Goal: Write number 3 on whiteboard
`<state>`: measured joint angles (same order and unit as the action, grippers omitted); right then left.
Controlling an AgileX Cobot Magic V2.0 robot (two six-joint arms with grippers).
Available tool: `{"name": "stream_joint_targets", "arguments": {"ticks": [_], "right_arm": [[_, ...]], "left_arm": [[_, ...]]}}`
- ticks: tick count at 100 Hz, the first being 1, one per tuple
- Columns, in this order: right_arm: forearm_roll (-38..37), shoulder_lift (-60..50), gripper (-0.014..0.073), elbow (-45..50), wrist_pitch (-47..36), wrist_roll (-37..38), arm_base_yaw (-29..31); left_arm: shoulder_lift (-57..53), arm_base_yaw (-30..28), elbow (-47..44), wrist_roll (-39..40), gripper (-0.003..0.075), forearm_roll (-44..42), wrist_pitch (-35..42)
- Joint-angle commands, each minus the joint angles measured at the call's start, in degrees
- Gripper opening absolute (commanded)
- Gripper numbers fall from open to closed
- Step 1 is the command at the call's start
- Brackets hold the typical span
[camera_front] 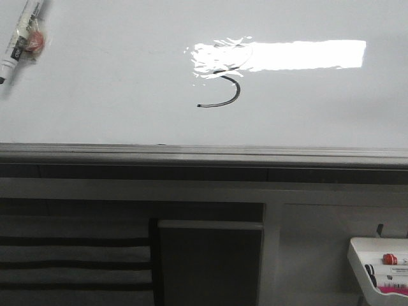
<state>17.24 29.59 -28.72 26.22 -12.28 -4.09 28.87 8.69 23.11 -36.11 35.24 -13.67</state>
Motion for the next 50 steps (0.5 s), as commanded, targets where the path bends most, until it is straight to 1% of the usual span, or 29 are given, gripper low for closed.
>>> {"name": "stream_joint_targets", "arguments": {"ticks": [1,10,38,50], "right_arm": [[0.72,0.00,-0.0079,-1.50,-4.94,-0.72,0.34],[0.72,0.00,-0.0079,-1.50,-4.83,-0.72,0.34],[0.72,0.00,-0.0079,-1.50,-4.83,-0.72,0.34],[0.72,0.00,-0.0079,-1.50,-4.73,-0.72,0.34]], "left_arm": [[0.15,-0.09,1.63,0.54,0.0068,3.33,4.13],[0.15,-0.09,1.63,0.54,-0.0021,3.33,4.13],[0.15,-0.09,1.52,0.54,-0.0019,3.33,4.26],[-4.98,-0.93,-0.79,0.54,-0.0019,3.47,4.49]]}}
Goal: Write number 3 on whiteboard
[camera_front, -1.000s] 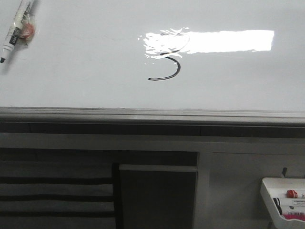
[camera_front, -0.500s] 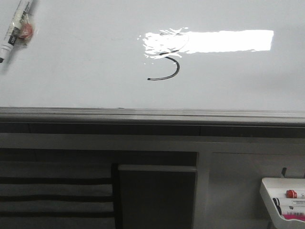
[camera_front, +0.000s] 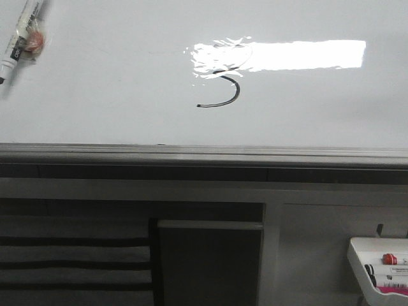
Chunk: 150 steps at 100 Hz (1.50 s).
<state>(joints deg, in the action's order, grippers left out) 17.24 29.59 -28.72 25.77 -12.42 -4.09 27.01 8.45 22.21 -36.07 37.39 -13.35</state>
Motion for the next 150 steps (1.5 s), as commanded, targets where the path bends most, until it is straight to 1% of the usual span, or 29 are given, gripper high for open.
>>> {"name": "stream_joint_targets", "arguments": {"ticks": [1,13,26,38,42,47,57,60,64,70,79,83,89,111,150], "right_arm": [[0.72,0.00,-0.0079,-1.50,-4.28,-0.58,0.34],[0.72,0.00,-0.0079,-1.50,-4.28,-0.58,0.34],[0.72,0.00,-0.0079,-1.50,-4.28,-0.58,0.34],[0.72,0.00,-0.0079,-1.50,-4.28,-0.58,0.34],[0.72,0.00,-0.0079,-1.50,-4.28,-0.58,0.34],[0.72,0.00,-0.0079,-1.50,-4.28,-0.58,0.34],[0.72,0.00,-0.0079,-1.50,-4.28,-0.58,0.34],[0.72,0.00,-0.0079,-1.50,-4.28,-0.58,0.34],[0.72,0.00,-0.0079,-1.50,-4.28,-0.58,0.34],[0.72,0.00,-0.0079,-1.50,-4.28,-0.58,0.34],[0.72,0.00,-0.0079,-1.50,-4.28,-0.58,0.34],[0.72,0.00,-0.0079,-1.50,-4.28,-0.58,0.34],[0.72,0.00,-0.0079,-1.50,-4.28,-0.58,0.34],[0.72,0.00,-0.0079,-1.50,-4.28,-0.58,0.34],[0.72,0.00,-0.0079,-1.50,-4.28,-0.58,0.34]], "left_arm": [[-4.05,-0.93,-0.12,0.51,-0.0019,1.33,4.37],[-14.00,-3.63,-4.82,0.40,-0.0019,0.10,5.16],[-23.54,-6.63,-11.01,0.40,-0.0019,-0.57,8.91],[-28.06,-7.92,-15.04,0.40,-0.0019,0.28,10.32],[-28.51,-7.92,-16.31,1.51,-0.0019,-0.46,10.41],[-29.15,-7.92,-17.28,5.67,-0.0019,-4.80,10.29],[-29.11,-7.81,-18.42,21.76,-0.0019,-18.91,10.29],[-29.11,-7.81,-18.85,25.04,-0.0019,-23.27,10.55],[-29.11,-7.81,-19.41,29.09,-0.0019,-26.99,10.82],[-29.11,-7.81,-20.62,33.09,-0.0019,-31.30,12.31],[-29.11,-7.81,-22.72,36.07,-0.0019,-33.92,15.96],[-29.19,-7.67,-22.58,36.07,-0.0019,-34.55,14.68],[-29.19,-7.15,-22.58,36.07,-0.0019,-36.26,15.16],[-29.19,-4.15,-22.58,36.07,-0.0019,-35.29,15.31],[-29.19,-4.17,-22.58,36.07,-0.0019,-35.29,15.31]]}}
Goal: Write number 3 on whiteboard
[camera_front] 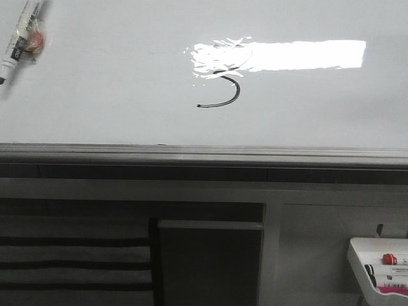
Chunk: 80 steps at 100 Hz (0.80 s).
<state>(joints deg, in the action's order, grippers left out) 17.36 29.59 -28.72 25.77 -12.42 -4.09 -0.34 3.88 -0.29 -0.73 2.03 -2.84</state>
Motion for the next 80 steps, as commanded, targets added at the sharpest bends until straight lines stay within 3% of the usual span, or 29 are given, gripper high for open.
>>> {"name": "stream_joint_targets", "arguments": {"ticks": [1,37,63,80], "right_arm": [[0.59,0.00,-0.0079,-1.50,-4.28,-0.58,0.34],[0.59,-0.92,-0.0079,-1.46,-4.16,-0.58,0.34],[-0.90,-20.24,-0.0079,8.42,-10.69,-0.58,7.04],[-0.90,-30.10,-0.0079,14.83,-11.59,-0.58,7.54]], "left_arm": [[-1.84,0.40,-0.08,0.73,-0.0019,0.07,4.80],[-1.84,0.40,-0.08,0.73,-0.0019,0.07,4.80],[-1.84,0.40,-0.08,0.73,-0.0019,0.07,4.80],[-1.84,0.40,-0.08,0.73,-0.0019,0.07,4.80]]}}
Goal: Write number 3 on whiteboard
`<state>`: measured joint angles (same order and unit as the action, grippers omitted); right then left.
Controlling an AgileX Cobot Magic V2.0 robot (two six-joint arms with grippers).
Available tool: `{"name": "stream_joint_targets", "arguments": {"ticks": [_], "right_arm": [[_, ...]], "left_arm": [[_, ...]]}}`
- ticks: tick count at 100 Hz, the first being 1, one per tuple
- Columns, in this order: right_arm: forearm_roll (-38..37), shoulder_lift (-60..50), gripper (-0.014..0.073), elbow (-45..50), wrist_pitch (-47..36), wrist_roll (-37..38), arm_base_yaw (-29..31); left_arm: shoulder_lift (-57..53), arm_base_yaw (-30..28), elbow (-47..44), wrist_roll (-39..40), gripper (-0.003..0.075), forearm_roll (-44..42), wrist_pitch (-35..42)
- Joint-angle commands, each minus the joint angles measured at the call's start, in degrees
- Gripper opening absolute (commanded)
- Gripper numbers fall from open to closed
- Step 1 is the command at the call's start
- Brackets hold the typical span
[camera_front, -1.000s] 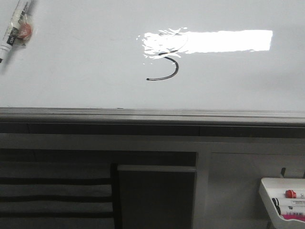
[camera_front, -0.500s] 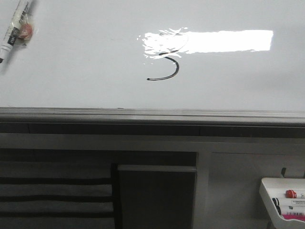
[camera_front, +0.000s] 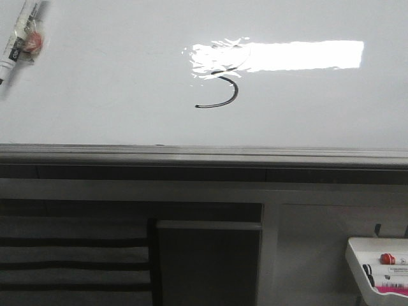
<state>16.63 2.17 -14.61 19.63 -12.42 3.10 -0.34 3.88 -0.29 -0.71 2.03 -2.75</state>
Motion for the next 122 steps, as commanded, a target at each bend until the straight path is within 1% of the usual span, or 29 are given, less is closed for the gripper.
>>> {"name": "stream_joint_targets", "arguments": {"ticks": [1,16,23,27,34,38,44,55,64,122], "right_arm": [[-0.17,-3.21,-0.0079,1.39,-5.74,-0.58,0.34],[0.11,-3.00,-0.0079,6.13,-10.76,0.12,0.34],[-0.48,-3.00,-0.0079,10.17,-17.41,2.62,0.34],[-1.86,-3.00,-0.0079,13.08,-22.19,5.66,0.34],[-7.32,-3.97,-0.0079,17.32,-28.63,11.14,0.34],[-11.65,-3.97,-0.0079,16.81,-24.71,13.43,0.34],[-16.63,-3.97,-0.0079,17.07,-24.53,15.05,0.34],[-16.63,-3.97,-0.0079,17.06,-24.51,15.45,0.34],[-14.64,-3.97,-0.0079,17.06,-24.51,15.45,0.34],[-14.64,-3.97,-0.0079,17.06,-24.51,15.45,0.34]], "left_arm": [[-1.84,0.40,-0.08,0.71,-0.0019,0.07,4.71],[-1.84,0.40,-0.08,0.71,-0.0019,0.07,4.71],[-1.84,0.40,-0.08,0.71,-0.0019,0.07,4.71],[-1.84,0.40,-0.08,0.71,-0.0019,0.07,4.71],[-1.84,0.40,-0.08,0.71,-0.0019,0.07,4.71],[-1.84,0.40,-0.08,0.71,-0.0019,0.07,4.71],[-1.84,0.40,-0.08,0.71,-0.0019,0.07,4.71],[-1.84,0.40,-0.08,0.71,-0.0019,0.07,4.71],[-1.84,0.40,-0.08,0.71,-0.0019,0.07,4.71],[-1.84,0.40,-0.08,0.71,-0.0019,0.07,4.71]]}}
